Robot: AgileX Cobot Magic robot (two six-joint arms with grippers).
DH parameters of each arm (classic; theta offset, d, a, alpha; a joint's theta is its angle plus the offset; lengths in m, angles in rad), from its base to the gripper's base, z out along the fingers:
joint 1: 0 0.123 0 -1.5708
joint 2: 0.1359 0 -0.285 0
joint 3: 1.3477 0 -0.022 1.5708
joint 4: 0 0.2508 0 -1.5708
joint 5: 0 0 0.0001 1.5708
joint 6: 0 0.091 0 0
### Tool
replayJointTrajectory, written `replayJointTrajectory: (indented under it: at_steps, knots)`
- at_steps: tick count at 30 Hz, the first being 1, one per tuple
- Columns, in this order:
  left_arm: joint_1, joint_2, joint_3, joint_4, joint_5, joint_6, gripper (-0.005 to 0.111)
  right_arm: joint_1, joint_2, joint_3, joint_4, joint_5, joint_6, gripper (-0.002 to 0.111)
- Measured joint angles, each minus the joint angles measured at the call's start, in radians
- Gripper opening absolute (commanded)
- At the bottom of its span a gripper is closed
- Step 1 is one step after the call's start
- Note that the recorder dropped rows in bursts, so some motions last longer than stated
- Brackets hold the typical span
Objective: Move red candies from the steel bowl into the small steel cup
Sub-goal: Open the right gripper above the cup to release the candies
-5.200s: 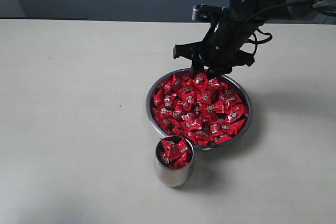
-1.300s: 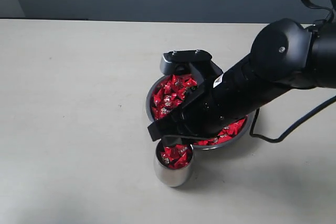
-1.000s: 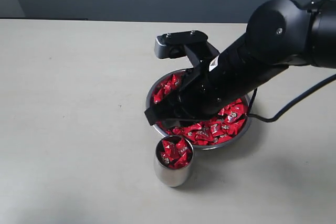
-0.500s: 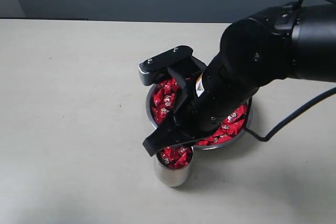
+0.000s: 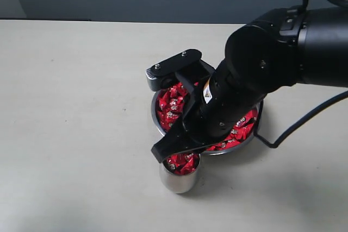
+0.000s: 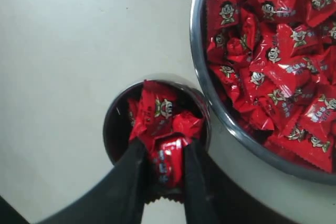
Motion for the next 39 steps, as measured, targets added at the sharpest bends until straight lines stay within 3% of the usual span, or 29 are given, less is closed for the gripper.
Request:
replayJointTrajectory:
  at_steps: [30,35,39]
  knots:
    - [0.0,0.0,0.0,0.0,0.0,0.0,0.0,0.0,0.043,0.0,0.049,-0.024,-0.084,0.0]
    - [0.0,0.0,0.0,0.0,0.0,0.0,0.0,0.0,0.043,0.0,0.049,-0.024,-0.088,0.03]
    - [0.0,0.0,0.0,0.0,0.0,0.0,0.0,0.0,0.043,0.0,0.049,-0.024,-0.088,0.036]
